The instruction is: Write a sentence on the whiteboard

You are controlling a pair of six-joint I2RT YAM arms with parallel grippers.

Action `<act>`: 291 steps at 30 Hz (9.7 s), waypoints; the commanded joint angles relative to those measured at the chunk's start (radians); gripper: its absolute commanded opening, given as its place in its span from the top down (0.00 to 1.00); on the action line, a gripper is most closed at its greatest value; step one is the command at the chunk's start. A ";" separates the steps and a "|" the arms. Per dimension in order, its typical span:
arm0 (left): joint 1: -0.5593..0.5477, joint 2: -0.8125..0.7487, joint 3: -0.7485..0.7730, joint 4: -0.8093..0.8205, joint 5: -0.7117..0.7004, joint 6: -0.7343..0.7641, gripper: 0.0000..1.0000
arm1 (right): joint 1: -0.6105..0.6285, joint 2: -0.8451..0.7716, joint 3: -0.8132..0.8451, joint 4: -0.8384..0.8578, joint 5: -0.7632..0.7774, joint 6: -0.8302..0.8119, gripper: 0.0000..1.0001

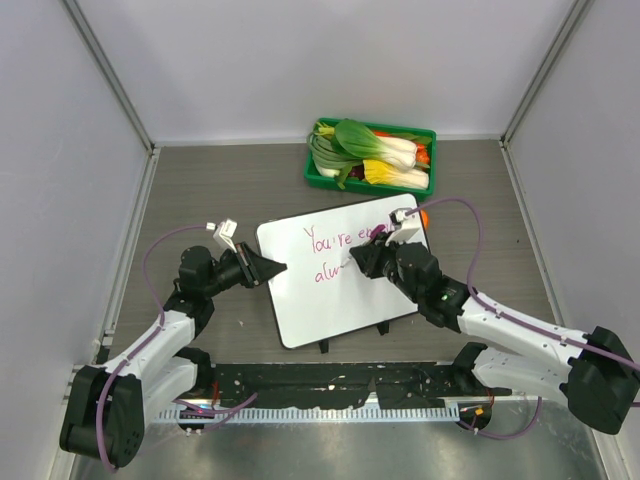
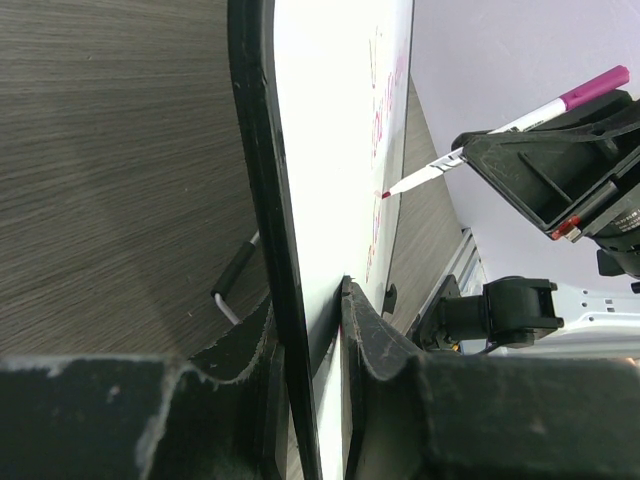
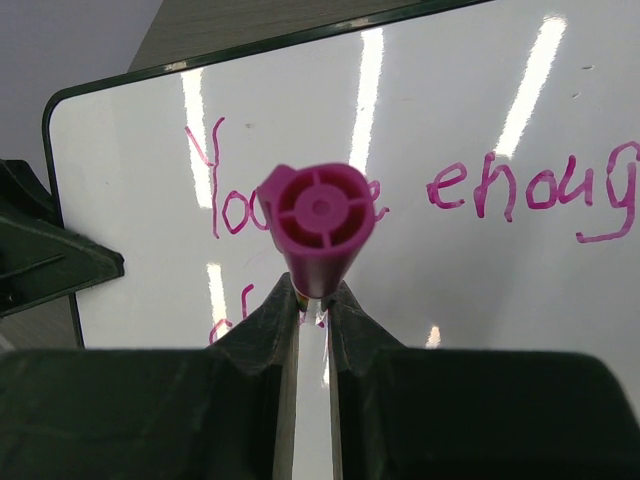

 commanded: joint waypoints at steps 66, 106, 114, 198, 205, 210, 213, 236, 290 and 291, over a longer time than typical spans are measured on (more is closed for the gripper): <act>0.002 0.019 -0.012 -0.098 -0.131 0.189 1.00 | -0.011 -0.055 -0.005 -0.108 0.003 -0.035 0.99; 0.002 0.020 -0.012 -0.097 -0.129 0.189 1.00 | -0.018 -0.015 0.051 0.025 0.050 -0.009 0.99; 0.002 0.017 -0.014 -0.095 -0.131 0.189 1.00 | -0.018 -0.025 0.018 0.018 0.062 -0.012 1.00; -0.001 0.016 -0.015 -0.095 -0.136 0.186 1.00 | -0.038 -0.124 -0.104 -0.059 -0.025 0.020 0.99; -0.001 0.017 -0.015 -0.094 -0.136 0.187 1.00 | -0.040 -0.137 -0.119 -0.076 -0.062 0.029 0.99; -0.001 0.017 -0.015 -0.092 -0.136 0.187 1.00 | -0.038 -0.144 -0.123 -0.087 -0.086 0.037 0.99; 0.000 0.019 -0.015 -0.091 -0.136 0.187 1.00 | -0.037 -0.153 -0.131 -0.084 -0.100 0.043 0.99; -0.001 0.020 -0.015 -0.092 -0.134 0.186 1.00 | -0.106 -0.190 -0.062 0.044 -0.229 0.075 0.99; -0.003 0.026 -0.015 -0.081 -0.132 0.183 1.00 | -0.181 -0.084 -0.085 0.036 -0.134 0.048 0.99; -0.003 0.026 -0.015 -0.081 -0.132 0.181 1.00 | -0.181 -0.093 -0.087 0.027 -0.132 0.046 0.99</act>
